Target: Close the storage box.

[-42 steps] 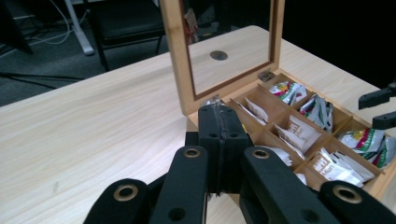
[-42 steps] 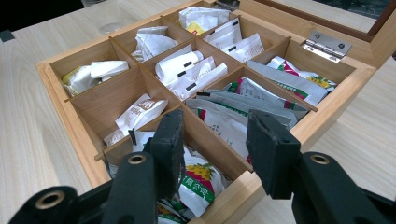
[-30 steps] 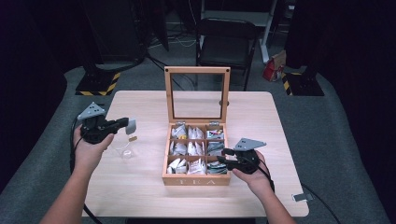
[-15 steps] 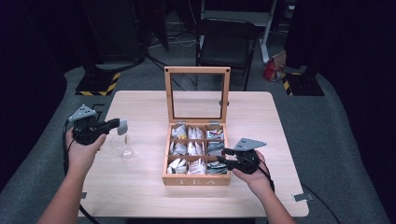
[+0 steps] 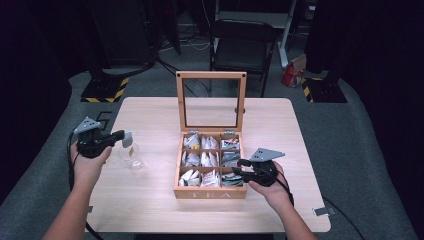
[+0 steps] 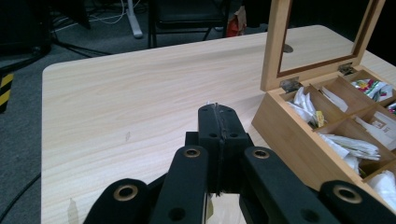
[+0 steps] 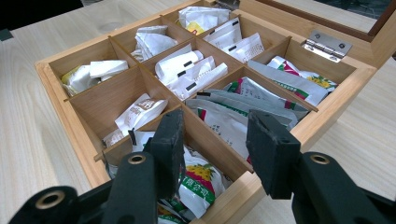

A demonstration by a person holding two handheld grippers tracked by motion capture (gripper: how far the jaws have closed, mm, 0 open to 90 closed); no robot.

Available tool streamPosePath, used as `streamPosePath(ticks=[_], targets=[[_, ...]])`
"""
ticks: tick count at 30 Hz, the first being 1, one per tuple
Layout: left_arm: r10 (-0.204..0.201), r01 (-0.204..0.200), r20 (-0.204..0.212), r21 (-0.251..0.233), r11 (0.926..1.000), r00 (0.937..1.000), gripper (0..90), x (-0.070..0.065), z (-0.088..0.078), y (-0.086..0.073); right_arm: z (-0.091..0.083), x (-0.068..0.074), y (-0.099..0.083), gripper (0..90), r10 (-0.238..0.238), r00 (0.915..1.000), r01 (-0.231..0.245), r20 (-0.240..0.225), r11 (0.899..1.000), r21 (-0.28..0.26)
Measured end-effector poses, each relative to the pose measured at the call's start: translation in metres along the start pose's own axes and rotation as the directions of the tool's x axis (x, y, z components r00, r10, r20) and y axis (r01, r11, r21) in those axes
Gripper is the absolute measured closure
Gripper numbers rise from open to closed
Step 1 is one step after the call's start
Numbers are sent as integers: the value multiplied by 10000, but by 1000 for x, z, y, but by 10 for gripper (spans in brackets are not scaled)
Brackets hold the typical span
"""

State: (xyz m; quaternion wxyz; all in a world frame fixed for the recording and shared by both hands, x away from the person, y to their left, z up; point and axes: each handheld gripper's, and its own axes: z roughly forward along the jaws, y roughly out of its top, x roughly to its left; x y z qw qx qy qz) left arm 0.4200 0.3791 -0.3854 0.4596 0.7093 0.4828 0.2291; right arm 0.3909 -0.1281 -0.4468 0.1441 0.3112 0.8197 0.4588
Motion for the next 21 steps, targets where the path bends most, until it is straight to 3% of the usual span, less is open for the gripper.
streamPosePath(ticks=[21], targets=[[-162,169,-201,352,9992,9997,900,2,18,-28,0,0,0,561,12,10000,-12,-3,10000,-1]])
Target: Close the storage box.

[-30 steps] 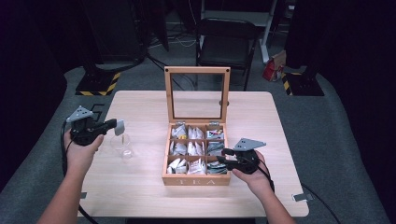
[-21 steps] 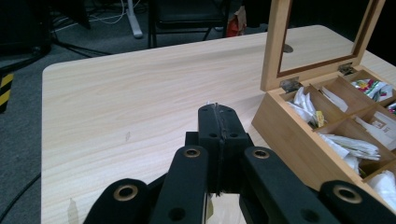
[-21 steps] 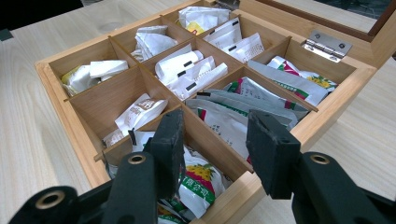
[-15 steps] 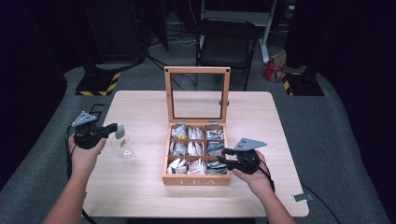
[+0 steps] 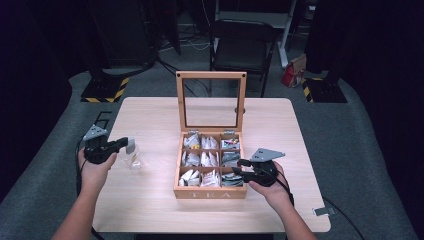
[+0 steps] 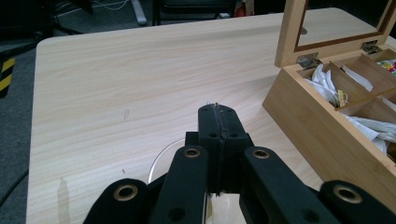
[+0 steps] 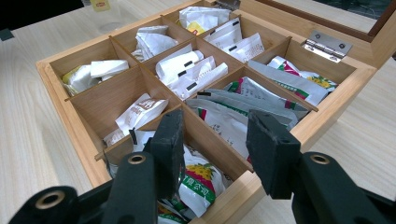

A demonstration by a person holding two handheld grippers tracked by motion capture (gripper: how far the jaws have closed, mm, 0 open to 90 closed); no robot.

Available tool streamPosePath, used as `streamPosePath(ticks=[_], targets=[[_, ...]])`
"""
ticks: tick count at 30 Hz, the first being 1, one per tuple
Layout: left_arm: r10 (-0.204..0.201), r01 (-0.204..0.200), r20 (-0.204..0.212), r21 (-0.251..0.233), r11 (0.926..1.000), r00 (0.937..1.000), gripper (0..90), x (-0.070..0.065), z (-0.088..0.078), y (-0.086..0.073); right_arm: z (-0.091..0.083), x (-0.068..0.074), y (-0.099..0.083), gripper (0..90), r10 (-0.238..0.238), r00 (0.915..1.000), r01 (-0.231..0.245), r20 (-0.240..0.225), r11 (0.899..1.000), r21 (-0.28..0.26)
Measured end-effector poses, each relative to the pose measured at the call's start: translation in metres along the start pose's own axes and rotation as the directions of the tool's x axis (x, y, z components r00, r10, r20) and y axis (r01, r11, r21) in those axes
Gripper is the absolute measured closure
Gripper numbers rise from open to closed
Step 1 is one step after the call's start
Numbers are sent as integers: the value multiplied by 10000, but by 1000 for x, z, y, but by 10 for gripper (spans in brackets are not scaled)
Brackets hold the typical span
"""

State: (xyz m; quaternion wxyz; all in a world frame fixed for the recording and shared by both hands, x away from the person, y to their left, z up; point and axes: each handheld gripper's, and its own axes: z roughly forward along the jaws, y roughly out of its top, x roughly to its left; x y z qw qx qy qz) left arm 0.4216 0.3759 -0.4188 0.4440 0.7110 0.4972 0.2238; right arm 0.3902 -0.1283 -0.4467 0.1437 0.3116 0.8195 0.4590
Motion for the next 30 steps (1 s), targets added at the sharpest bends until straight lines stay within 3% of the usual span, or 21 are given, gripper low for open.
streamPosePath(ticks=[16,24,30], targets=[[20,-11,-158,565,9984,9999,898,4,12,-17,0,-1,0,561,-14,10000,14,21,10000,6],[-193,211,-360,516,9984,9992,808,7,8,-18,1,0,0,560,83,10000,-83,-39,10000,15],[-286,299,-244,561,9980,9993,728,6,7,-18,1,0,0,558,87,10000,-87,-45,10000,8]])
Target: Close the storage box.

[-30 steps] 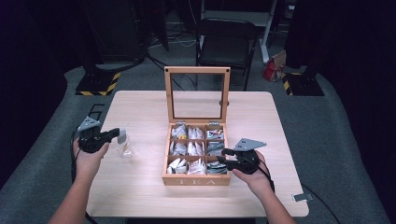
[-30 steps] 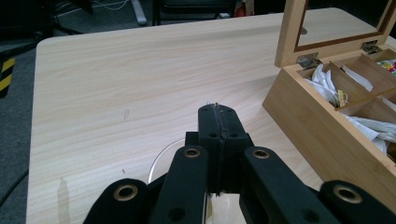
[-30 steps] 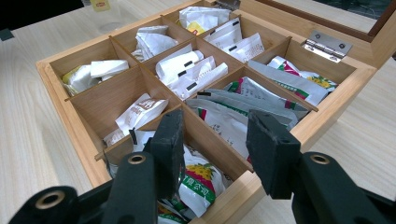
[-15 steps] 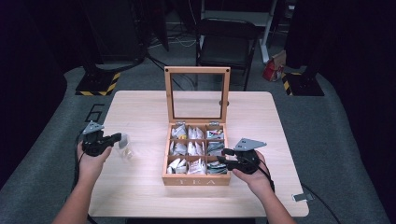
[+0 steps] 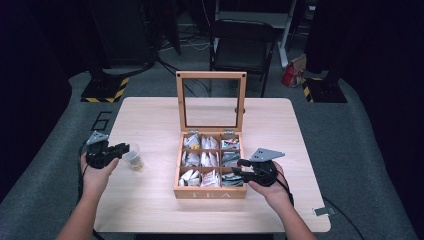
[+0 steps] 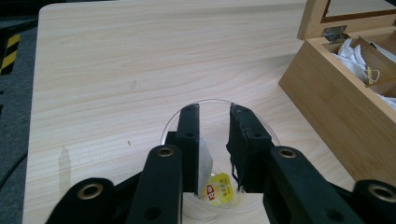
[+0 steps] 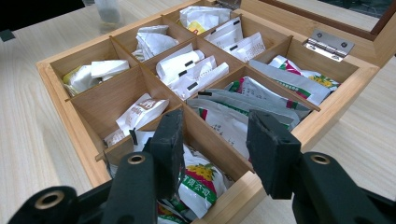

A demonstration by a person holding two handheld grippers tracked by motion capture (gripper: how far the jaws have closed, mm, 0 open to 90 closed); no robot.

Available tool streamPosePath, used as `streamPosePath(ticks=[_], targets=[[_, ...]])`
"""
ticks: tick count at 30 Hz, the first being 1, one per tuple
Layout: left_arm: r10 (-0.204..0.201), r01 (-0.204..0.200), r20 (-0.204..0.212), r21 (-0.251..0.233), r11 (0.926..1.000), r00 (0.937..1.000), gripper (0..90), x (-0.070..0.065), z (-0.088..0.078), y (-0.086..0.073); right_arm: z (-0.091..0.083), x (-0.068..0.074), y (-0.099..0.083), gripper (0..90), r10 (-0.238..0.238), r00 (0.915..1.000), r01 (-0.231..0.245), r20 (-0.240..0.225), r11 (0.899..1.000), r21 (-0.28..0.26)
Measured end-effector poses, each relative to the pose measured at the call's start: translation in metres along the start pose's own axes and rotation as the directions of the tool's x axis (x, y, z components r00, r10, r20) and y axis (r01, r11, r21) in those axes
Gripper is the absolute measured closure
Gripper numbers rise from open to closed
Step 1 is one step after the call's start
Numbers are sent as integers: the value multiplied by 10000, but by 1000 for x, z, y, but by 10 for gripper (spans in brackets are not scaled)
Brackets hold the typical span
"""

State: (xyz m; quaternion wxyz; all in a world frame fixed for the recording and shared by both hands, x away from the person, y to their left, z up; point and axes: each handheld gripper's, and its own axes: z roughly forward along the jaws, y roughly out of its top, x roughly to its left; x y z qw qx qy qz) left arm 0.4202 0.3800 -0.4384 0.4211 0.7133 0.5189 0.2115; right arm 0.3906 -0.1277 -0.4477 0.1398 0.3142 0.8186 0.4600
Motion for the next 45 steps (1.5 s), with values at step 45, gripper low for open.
streamPosePath(ticks=[45], targets=[[1347,-1403,1425,302,9896,9806,421,-63,10,29,-1,-8,17,372,291,9991,-282,-310,9992,279]])
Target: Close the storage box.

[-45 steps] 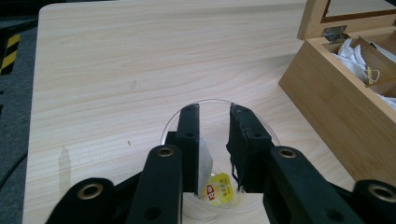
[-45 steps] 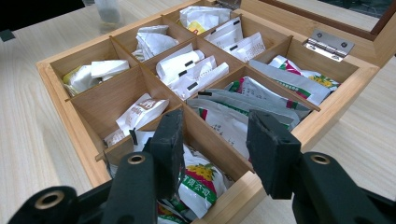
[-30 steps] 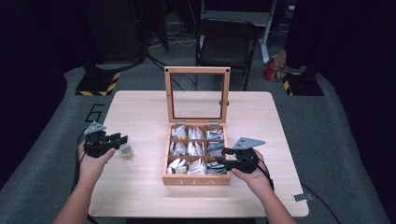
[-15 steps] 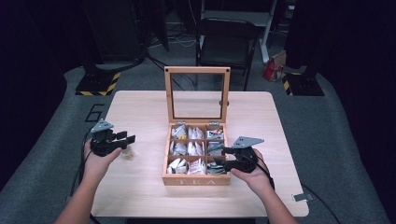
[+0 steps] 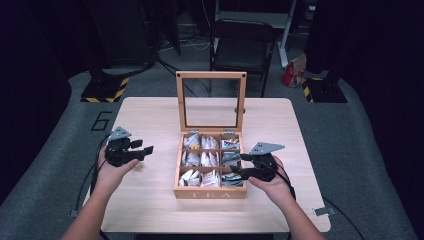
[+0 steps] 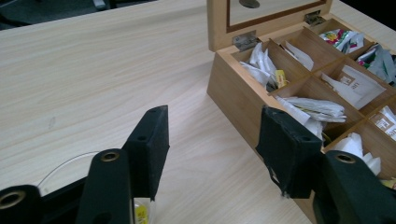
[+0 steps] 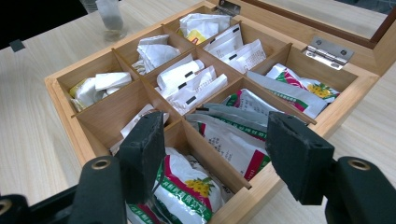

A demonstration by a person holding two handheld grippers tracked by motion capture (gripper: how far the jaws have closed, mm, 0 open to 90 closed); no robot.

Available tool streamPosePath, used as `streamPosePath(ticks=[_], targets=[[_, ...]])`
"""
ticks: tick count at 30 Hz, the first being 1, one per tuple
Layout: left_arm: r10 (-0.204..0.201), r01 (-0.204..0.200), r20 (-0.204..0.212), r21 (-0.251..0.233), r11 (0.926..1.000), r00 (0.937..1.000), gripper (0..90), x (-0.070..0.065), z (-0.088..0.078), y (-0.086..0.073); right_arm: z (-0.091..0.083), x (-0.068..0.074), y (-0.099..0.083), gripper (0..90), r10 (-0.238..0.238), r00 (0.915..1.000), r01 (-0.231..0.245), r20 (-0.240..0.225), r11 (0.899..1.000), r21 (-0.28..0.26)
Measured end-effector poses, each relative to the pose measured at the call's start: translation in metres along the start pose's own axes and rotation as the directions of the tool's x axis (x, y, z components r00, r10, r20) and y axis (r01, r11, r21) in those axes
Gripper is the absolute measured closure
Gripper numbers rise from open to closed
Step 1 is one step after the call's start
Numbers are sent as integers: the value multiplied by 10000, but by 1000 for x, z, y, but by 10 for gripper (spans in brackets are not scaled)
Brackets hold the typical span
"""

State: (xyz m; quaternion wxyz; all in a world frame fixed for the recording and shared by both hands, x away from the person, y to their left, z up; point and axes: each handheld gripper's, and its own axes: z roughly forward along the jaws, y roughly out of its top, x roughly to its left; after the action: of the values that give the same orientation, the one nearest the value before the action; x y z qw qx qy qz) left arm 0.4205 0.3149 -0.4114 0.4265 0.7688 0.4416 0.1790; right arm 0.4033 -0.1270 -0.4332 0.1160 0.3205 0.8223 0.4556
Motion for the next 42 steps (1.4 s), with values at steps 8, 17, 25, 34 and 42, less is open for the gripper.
streamPosePath(ticks=[8,17,25,34,42], targets=[[191,-189,433,-49,9998,9989,408,-11,8,4,0,-9,12,358,115,9995,-119,278,9998,139],[207,-202,787,-73,9998,9967,412,-20,11,9,-2,-20,30,361,57,9987,-57,514,10000,10],[123,-97,1129,-235,9997,9935,413,-26,8,10,-1,-32,43,372,178,9978,-183,640,9998,66],[289,-265,1080,-232,9994,9937,417,-29,6,11,3,-42,58,381,126,9972,-121,739,9999,-76],[259,-222,1242,-314,9993,9919,422,-32,5,6,14,-57,67,388,160,9944,-162,1044,9999,17]])
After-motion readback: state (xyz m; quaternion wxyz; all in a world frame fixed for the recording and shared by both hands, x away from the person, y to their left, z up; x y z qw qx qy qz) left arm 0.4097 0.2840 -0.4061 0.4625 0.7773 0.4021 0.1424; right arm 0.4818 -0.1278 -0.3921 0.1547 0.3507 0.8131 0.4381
